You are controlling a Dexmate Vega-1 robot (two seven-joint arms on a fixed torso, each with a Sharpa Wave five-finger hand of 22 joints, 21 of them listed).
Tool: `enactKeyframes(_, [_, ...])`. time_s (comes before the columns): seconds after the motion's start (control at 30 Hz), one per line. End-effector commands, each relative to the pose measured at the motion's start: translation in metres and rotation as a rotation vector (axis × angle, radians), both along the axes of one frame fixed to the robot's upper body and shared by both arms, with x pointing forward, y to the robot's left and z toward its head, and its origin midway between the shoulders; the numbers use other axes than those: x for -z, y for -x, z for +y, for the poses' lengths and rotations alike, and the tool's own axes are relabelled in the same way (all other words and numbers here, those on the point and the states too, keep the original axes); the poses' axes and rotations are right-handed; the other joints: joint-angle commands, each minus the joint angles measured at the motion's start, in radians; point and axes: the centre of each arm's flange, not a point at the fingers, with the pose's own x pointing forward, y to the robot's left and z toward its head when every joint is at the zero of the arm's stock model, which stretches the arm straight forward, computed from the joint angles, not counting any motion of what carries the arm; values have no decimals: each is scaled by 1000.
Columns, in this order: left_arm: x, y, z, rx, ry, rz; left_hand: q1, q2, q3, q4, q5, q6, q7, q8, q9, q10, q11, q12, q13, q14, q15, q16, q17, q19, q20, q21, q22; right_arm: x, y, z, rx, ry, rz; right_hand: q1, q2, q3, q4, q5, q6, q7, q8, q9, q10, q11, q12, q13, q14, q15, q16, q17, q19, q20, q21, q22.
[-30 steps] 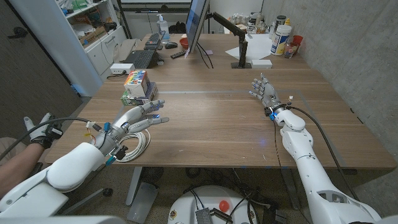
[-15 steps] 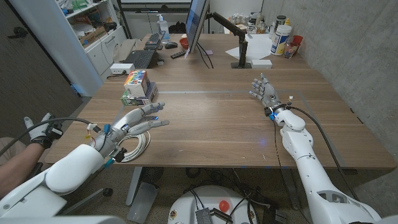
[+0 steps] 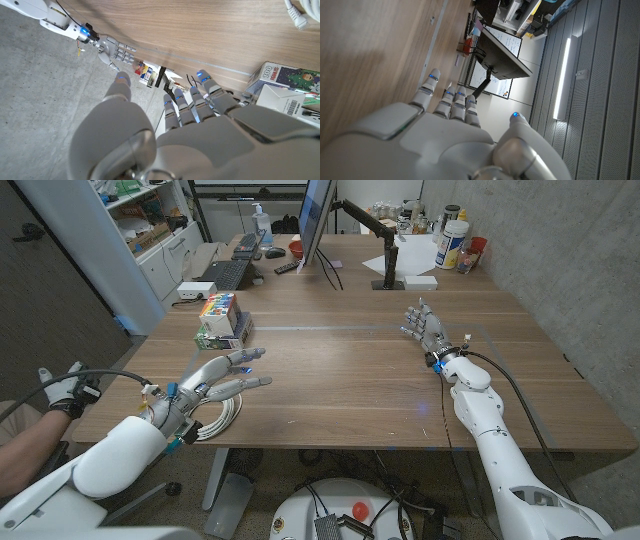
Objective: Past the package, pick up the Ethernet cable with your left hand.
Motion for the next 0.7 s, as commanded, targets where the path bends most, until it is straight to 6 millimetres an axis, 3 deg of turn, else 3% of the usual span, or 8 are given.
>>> enactKeyframes(0.03, [2, 2, -3, -74, -63, 10, -5, 1, -6, -1, 10, 15, 0, 10, 2, -1, 3, 1, 3, 2, -48, 0, 1, -7, 4, -4, 4, 0, 0, 0, 1, 2, 2, -5, -3, -3, -2, 4, -4, 0, 2, 4, -2, -1, 6, 1, -1, -1, 6, 1, -6, -2, -1, 2])
enactKeyframes(0.7, [3, 9, -5, -115, -142, -35, 0, 10, -10, -3, 12, 25, -17, 8, 3, 19, -10, 8, 6, 15, -63, 2, 1, -9, 5, -4, 4, 1, 0, 0, 0, 2, 2, -6, -3, -4, -2, 4, -4, 0, 3, 4, -3, -1, 6, 1, -1, -1, 7, 1, -6, 0, -3, 2])
